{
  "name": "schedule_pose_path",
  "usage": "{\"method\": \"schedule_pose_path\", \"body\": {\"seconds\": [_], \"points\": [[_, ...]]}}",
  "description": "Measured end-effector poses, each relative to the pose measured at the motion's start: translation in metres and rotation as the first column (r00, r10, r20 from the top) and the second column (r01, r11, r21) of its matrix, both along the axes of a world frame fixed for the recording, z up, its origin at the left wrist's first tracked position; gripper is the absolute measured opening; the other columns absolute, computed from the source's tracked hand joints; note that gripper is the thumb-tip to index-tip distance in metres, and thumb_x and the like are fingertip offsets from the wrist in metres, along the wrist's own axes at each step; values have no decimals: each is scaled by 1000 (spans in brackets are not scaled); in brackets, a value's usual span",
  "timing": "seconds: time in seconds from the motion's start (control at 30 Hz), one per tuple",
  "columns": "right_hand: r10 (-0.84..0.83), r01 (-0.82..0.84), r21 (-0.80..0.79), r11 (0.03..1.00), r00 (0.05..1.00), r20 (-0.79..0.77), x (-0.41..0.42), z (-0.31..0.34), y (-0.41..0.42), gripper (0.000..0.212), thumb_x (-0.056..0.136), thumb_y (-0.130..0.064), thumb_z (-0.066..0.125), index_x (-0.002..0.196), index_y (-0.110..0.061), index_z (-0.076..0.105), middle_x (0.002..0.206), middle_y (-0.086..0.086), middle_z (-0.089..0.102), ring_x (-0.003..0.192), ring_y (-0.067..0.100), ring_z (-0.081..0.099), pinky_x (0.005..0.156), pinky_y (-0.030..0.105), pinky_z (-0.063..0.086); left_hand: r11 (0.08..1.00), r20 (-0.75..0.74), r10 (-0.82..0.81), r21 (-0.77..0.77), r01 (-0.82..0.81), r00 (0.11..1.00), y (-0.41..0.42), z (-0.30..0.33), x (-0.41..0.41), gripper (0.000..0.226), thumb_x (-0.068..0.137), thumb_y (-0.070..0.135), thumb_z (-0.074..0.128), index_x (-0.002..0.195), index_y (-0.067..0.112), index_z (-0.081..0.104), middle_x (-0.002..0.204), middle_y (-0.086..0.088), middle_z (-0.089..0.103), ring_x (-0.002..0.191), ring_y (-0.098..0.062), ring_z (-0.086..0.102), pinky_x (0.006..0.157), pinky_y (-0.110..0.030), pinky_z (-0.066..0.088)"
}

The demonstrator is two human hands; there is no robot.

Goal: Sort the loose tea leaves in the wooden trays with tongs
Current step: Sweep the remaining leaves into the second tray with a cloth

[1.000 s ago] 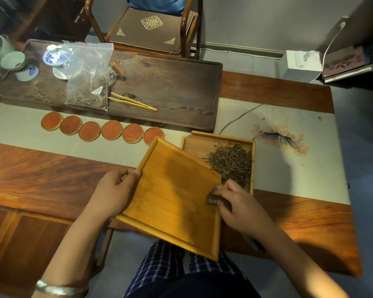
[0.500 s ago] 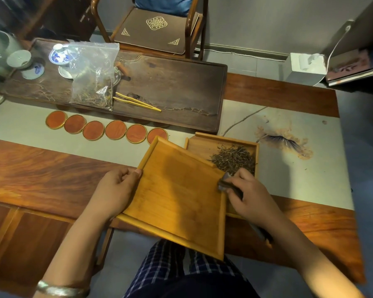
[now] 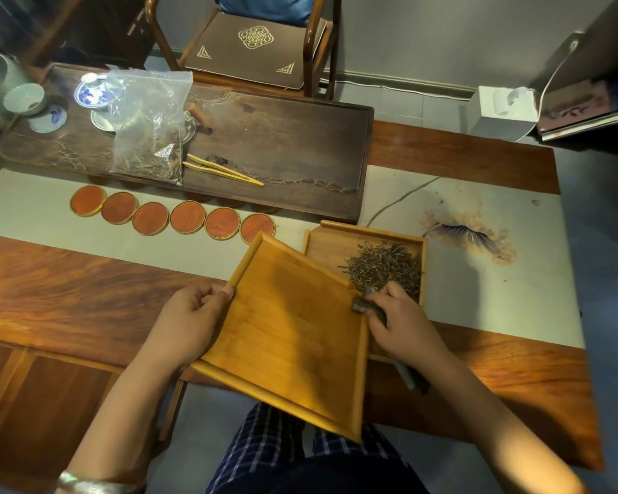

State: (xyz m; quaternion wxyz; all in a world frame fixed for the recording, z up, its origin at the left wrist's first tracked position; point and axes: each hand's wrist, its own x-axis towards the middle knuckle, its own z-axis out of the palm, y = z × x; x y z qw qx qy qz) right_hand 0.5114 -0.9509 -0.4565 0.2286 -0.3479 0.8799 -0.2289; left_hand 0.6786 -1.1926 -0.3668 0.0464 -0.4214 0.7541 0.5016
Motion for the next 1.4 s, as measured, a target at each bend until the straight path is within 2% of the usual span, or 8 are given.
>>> {"method": "schedule_pose_path", "body": {"seconds": [0.13, 0.37, 0.53, 0.87, 1.07, 1.17, 1.27, 1.4], "points": [[-119, 119, -20, 993, 993, 29, -14, -5, -2, 34, 94, -32, 54, 122, -14, 59, 93, -3, 44, 77, 4, 44, 61, 16, 33, 1000, 12, 24, -3, -24, 1000, -6, -1, 4, 32, 97, 30, 49, 87, 7, 68, 82, -17, 69, 78, -32, 64, 72, -41, 49], [-261, 281, -128, 951, 954, 150, -20, 6, 4, 30, 83, -40, 69, 108, -24, 65, 97, -9, 53, 88, 0, 51, 66, 8, 35, 995, 14, 93, -34, -92, 996, -19, -3, 17, 31, 96, 34, 50, 74, 18, 65, 55, 7, 63, 60, -16, 58, 58, -31, 40], [-264, 284, -137, 949, 953, 146, -21, 13, 6, 31, 85, -41, 66, 109, -23, 65, 95, -12, 53, 85, -6, 50, 64, 4, 37, 988, -7, 149, 36, -148, 989, -20, 0, 28, 28, 96, 37, 49, 83, 23, 69, 69, 12, 71, 72, -16, 65, 62, -32, 44], [-32, 35, -123, 992, 999, 30, -60, 31, -30, 26, 94, -36, 52, 114, -22, 59, 95, -12, 49, 89, 4, 50, 67, 10, 32, 977, -31, 191, 98, -188, 981, -12, 1, 27, 28, 97, 31, 47, 92, 18, 72, 83, -1, 75, 78, -17, 69, 66, -27, 46], [184, -191, -125, 974, 981, -65, -127, 43, -127, 15, 96, -34, 49, 103, -21, 55, 88, -5, 42, 84, 15, 47, 69, 28, 33, 964, -41, 260, 58, -258, 965, -22, -11, 42, 28, 98, 26, 48, 88, 18, 73, 81, 10, 74, 71, -6, 68, 63, -18, 49], [282, -285, -59, 957, 957, -62, -142, 28, -173, 10, 96, -35, 47, 94, -26, 50, 84, -7, 40, 83, 20, 47, 77, 32, 30, 943, -19, 321, 92, -318, 947, -29, -21, 49, 28, 98, 25, 49, 88, 15, 73, 80, 4, 75, 76, -16, 69, 66, -25, 51], [342, -344, -20, 939, 937, -63, -149, 7, -207, 9, 96, -36, 47, 93, -28, 49, 88, -3, 44, 85, 17, 44, 85, 36, 30, 921, -9, 377, 108, -374, 926, -36, -29, 58, 29, 97, 24, 50, 86, 12, 73, 76, -1, 75, 66, -10, 68, 62, -22, 51], [406, -406, 12, 914, 911, -67, -149, -25, -229, 22, 95, -36, 47, 111, -23, 55, 96, -1, 47, 95, 19, 46, 91, 38, 27, 904, 3, 421, 83, -420, 907, -50, -38, 68, 26, 96, 21, 53, 85, 11, 73, 82, -4, 75, 79, -20, 65, 75, -35, 46]]}}
